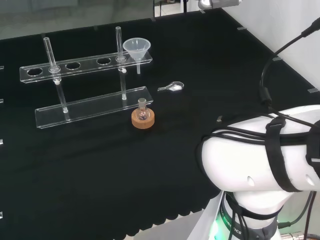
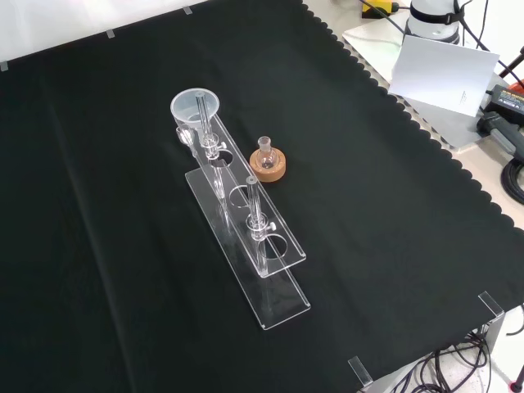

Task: Pick up the funnel from the transparent funnel stand.

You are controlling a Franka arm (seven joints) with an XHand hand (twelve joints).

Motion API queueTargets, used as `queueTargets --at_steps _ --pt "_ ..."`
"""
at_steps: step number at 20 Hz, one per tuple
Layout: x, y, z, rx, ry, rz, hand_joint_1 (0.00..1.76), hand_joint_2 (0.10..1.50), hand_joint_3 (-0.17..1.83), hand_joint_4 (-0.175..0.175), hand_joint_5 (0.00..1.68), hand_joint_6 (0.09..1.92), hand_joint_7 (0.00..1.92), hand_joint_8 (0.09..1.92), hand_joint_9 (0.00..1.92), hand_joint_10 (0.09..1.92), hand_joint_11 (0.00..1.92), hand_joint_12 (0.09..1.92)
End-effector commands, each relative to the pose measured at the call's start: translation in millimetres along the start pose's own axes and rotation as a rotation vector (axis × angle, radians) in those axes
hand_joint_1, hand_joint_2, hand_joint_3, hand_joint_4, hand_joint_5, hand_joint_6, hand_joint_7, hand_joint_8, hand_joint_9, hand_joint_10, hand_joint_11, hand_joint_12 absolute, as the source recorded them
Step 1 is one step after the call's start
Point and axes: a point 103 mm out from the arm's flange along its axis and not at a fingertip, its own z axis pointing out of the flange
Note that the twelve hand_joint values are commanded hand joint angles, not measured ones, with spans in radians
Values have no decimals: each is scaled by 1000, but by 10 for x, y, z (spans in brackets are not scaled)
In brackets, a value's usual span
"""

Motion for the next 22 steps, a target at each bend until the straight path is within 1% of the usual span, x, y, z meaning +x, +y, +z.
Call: queueTargets --at_steps 1,2,4,13,14,19,22 --pt "-4 2 -4 -9 -4 0 88 1079 481 -3 292 87 13 510 169 650 107 1379" --pt "-10 4 -6 -9 -1 2 44 1122 474 1 287 87 6 488 155 640 107 1366" --pt "-4 11 -10 -11 -5 1 9 1157 466 5 283 87 1 469 143 633 108 1356" --pt "5 107 76 -2 -5 23 0 1174 451 6 282 87 0 462 143 630 109 1356" --pt "-1 124 103 -4 -5 27 0 1175 450 6 283 87 0 463 143 630 109 1356" --pt "-55 232 284 16 6 57 0 1189 420 6 290 87 0 469 147 627 108 1360" --pt "-82 321 392 34 8 67 0 1196 405 6 298 87 0 470 148 626 107 1361"
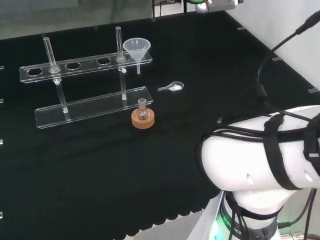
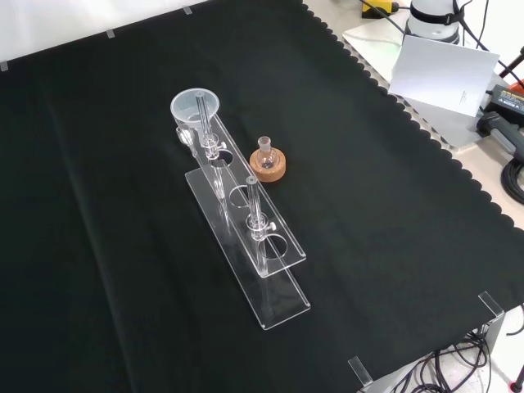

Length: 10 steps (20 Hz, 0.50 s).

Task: Pick up the funnel from the transparent funnel stand.

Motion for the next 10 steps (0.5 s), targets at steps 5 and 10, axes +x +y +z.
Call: queueTargets --at_steps 5,10 --pt "-58 385 378 48 3 28 0 1199 398 5 307 87 1 472 150 625 106 1362" --pt "-72 691 561 83 -9 17 0 1200 393 7 312 87 4 475 152 626 105 1363"
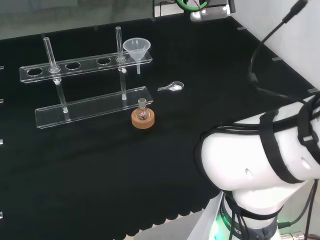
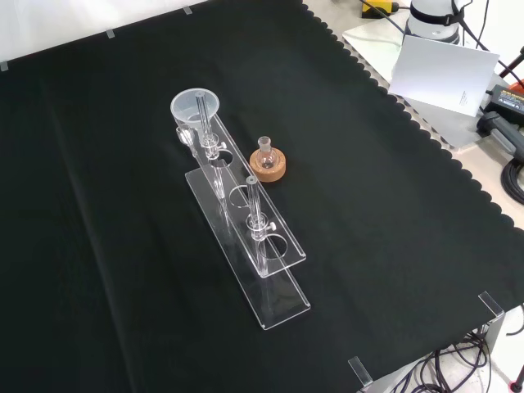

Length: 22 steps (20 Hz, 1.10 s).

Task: Pick up the funnel from the transparent funnel stand.

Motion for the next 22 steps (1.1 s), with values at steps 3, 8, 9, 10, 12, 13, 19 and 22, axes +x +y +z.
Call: queueTargets --at_steps 3,8,9,10,12,13,19,22 --pt "-4 587 276 47 -35 -16 0 1200 389 8 315 87 9 478 155 627 103 1364" --pt "93 842 378 84 -69 -50 0 1177 364 7 304 87 23 485 164 633 80 1378" --pt "122 906 405 92 -72 -57 0 1170 357 7 301 87 24 487 165 635 72 1382" --pt "157 963 431 100 -76 -65 9 1159 349 7 298 87 27 489 167 638 65 1387" --pt "210 1054 468 116 -87 -83 54 1134 329 7 290 87 37 497 175 647 54 1397" --pt "240 1102 487 122 -97 -97 73 1123 322 7 287 87 41 502 178 653 50 1402" --pt "441 1306 633 158 -105 -157 158 1076 289 10 271 87 82 547 185 681 34 1423" --pt "522 1334 691 174 -136 -190 188 1058 279 9 320 87 105 571 209 699 43 1431"
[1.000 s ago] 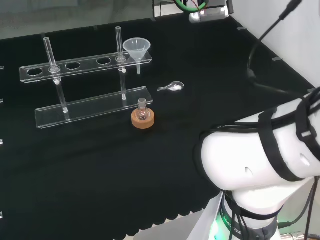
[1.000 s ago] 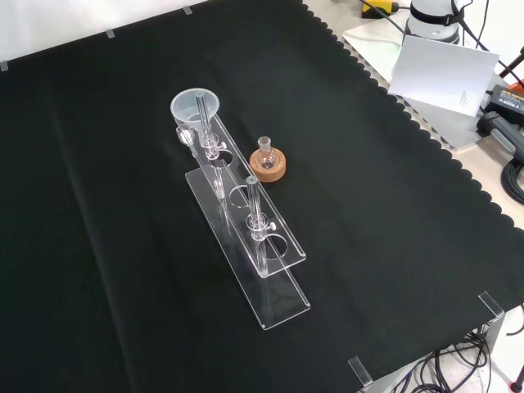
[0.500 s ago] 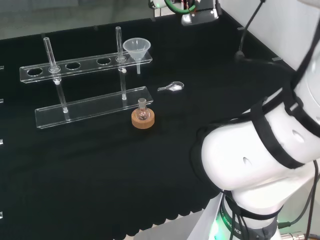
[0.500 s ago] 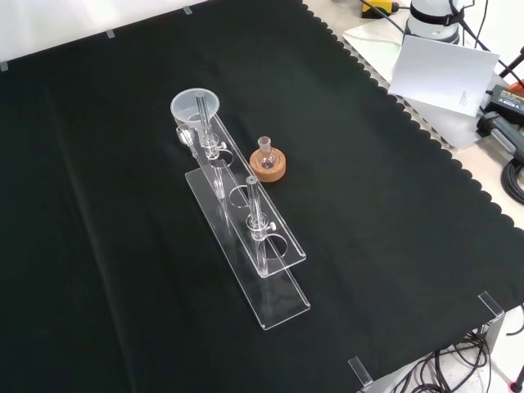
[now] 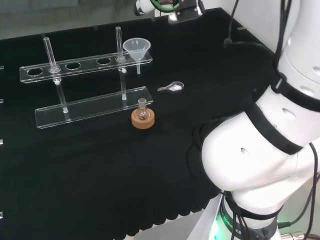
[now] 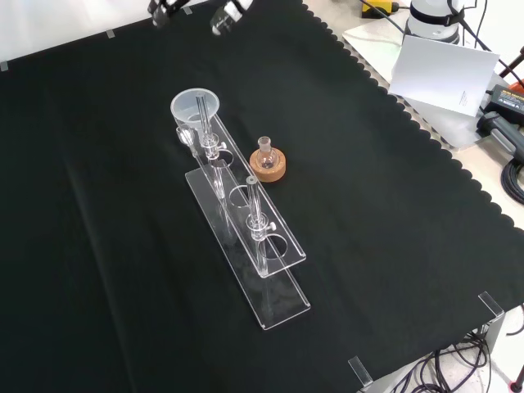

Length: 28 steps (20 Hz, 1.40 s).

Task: Pick up the funnel from the transparent funnel stand.

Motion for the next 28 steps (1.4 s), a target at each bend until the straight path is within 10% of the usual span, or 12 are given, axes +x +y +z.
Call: queueTargets --at_steps 1,17,28 --pt "241 188 102 43 -47 -96 196 1052 276 9 333 87 114 579 219 705 49 1432" --pt "193 526 365 185 -131 -122 513 861 204 12 282 87 23 652 208 743 100 1450" --pt "233 631 490 296 -210 -175 632 742 206 2 134 87 0 363 142 796 121 1472"
